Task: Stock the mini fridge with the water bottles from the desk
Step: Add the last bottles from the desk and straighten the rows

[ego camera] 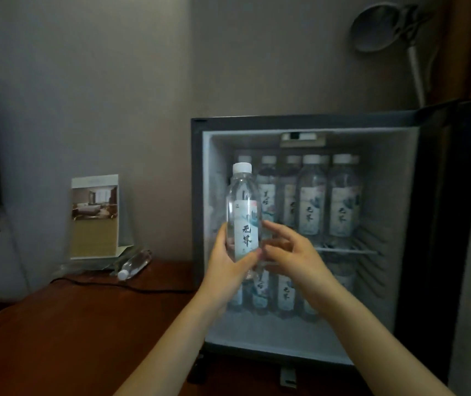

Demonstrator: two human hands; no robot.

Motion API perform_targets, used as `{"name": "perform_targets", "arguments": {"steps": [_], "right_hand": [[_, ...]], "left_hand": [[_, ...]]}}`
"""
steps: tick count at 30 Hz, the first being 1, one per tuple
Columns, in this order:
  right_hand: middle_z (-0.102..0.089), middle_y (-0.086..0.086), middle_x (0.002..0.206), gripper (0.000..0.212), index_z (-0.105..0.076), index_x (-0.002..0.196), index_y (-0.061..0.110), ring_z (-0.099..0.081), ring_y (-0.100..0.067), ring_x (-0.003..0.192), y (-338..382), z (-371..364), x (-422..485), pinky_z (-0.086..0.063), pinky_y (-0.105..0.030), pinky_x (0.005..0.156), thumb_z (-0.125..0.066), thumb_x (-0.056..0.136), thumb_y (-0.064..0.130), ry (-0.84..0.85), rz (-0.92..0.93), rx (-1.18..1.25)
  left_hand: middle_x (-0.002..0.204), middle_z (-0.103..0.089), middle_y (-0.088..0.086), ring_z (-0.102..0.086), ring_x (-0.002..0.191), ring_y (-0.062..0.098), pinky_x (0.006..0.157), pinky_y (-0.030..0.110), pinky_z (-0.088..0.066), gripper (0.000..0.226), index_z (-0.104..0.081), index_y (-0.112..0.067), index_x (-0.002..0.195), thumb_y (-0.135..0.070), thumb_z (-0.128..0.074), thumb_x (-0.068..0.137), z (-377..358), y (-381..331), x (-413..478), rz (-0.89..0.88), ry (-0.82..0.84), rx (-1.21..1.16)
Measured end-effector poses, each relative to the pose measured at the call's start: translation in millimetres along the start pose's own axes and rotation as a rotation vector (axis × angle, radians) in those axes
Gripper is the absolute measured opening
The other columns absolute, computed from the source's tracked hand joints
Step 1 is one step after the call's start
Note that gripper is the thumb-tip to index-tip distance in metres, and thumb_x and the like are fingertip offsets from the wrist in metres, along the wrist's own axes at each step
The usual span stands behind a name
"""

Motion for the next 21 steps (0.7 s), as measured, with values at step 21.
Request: {"name": "perform_targets", "arguments": {"steps": [21], "right_hand": [[-0.038, 0.005, 0.125, 0.07, -0.021, 0.146, 0.033, -0.04, 0.001, 0.112, -72.7, 20.3, 59.9, -0.027, 0.006, 0.087, -0.055, 0.091, 0.004, -0.374, 0.338, -0.505]], "left_hand": [[0.147, -0.032, -0.006, -0.033, 0.136, 0.014, 0.111, 0.043, -0.033, 0.079, -0.02, -0.038, 0.142, -0.059, -0.059, 0.077, -45.2, 36.8, 95.9, -0.013, 0.12, 0.425]]}}
Point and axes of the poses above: each hand's wrist, its own x-axis towards the middle knuckle, its own z-axis out of the back of the hand, y = z × x, the point moved 2 cm from there along x, towards the middle knuckle
